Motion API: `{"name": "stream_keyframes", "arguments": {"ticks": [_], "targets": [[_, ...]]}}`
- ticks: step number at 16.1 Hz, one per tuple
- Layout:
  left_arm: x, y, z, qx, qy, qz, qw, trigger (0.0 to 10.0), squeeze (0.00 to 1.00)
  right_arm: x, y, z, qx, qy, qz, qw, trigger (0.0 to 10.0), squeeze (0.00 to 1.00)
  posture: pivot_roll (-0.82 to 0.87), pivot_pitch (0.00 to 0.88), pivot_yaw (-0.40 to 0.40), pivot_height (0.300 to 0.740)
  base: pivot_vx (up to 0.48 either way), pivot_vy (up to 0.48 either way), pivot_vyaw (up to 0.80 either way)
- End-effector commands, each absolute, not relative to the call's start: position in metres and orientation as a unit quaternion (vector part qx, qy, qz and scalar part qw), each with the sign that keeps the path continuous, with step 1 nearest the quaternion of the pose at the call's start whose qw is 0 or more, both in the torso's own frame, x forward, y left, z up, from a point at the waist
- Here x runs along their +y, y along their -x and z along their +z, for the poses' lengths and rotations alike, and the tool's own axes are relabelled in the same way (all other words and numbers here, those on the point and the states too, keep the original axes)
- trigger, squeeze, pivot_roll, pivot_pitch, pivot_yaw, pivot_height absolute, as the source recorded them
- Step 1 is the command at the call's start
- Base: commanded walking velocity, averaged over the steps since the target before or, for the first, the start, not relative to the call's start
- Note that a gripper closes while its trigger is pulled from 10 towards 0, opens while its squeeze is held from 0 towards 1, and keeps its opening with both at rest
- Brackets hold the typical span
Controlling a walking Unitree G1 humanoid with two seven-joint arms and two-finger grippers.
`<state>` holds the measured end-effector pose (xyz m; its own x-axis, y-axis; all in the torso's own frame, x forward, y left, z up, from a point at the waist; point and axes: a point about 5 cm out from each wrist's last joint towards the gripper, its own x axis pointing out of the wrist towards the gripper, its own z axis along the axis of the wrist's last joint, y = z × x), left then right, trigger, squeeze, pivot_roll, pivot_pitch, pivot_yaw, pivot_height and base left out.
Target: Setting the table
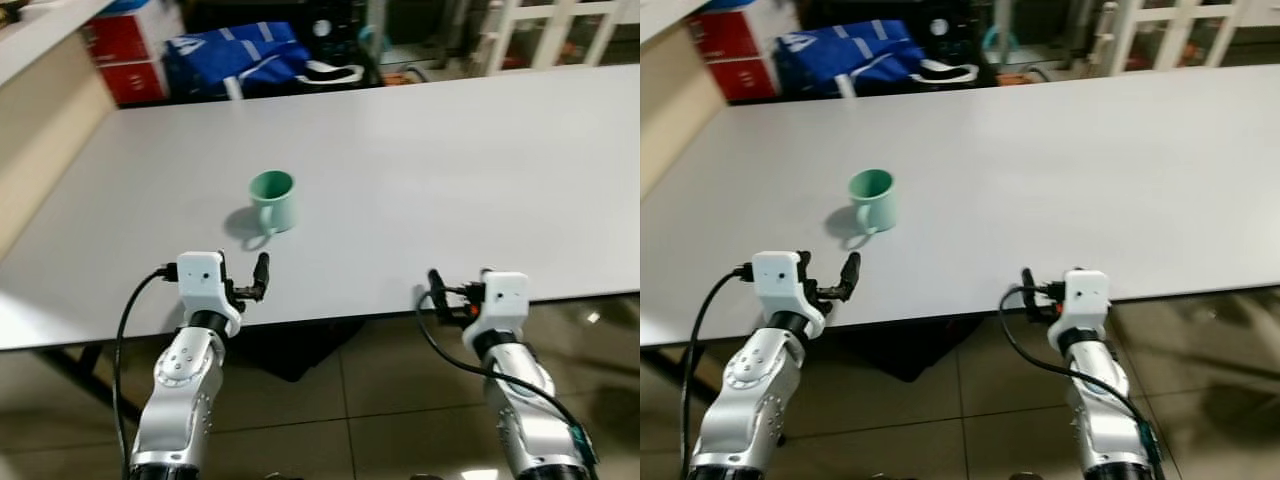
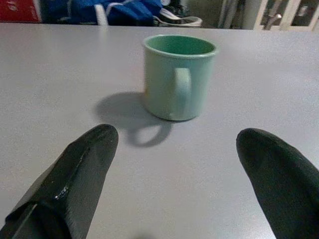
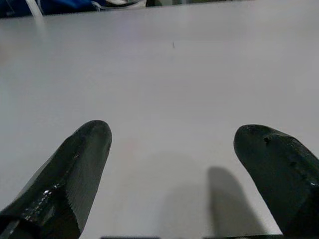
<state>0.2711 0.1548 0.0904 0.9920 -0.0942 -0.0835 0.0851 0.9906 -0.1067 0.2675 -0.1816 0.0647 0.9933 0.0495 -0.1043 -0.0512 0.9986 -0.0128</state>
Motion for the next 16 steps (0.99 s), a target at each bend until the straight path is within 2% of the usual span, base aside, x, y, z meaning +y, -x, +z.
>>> {"name": "stream_keyframes", "arguments": {"ticks": [1, 4, 8, 13, 16], "targets": [[0.159, -0.271, 0.088, 0.044, 0.054, -0.032, 0.997, 10.0, 0.0, -0.178, -0.271, 0.066, 0.047, 0.01, 0.033, 0.998, 10.0, 0.0, -0.24, 0.0, 0.11, 0.74, 0.0, 0.0, 0.0], [0.161, -0.265, 0.084, 0.043, 0.07, -0.002, 0.997, 10.0, 0.0, -0.179, -0.277, 0.069, 0.045, 0.016, 0.039, 0.998, 10.0, 0.0, -0.23, 0.0, 0.081, 0.74, 0.0, 0.0, 0.0], [0.154, -0.275, 0.087, 0.034, 0.061, -0.03, 0.997, 10.0, 0.0, -0.177, -0.277, 0.069, 0.038, 0.009, 0.032, 0.999, 10.0, 0.0, -0.26, 0.0, 0.112, 0.74, 0.0, 0.0, 0.0], [0.153, -0.277, 0.094, 0.03, 0.074, -0.026, 0.996, 10.0, 0.0, -0.17, -0.281, 0.066, 0.046, 0.006, 0.062, 0.997, 10.0, 0.0, -0.23, 0.0, 0.098, 0.74, 0.0, 0.443, 0.0], [0.155, -0.277, 0.09, 0.056, 0.09, -0.02, 0.994, 10.0, 0.0, -0.166, -0.281, 0.062, 0.054, 0.004, 0.075, 0.996, 10.0, 0.0, -0.22, 0.0, 0.093, 0.74, 0.0, 0.441, 0.0]]}}
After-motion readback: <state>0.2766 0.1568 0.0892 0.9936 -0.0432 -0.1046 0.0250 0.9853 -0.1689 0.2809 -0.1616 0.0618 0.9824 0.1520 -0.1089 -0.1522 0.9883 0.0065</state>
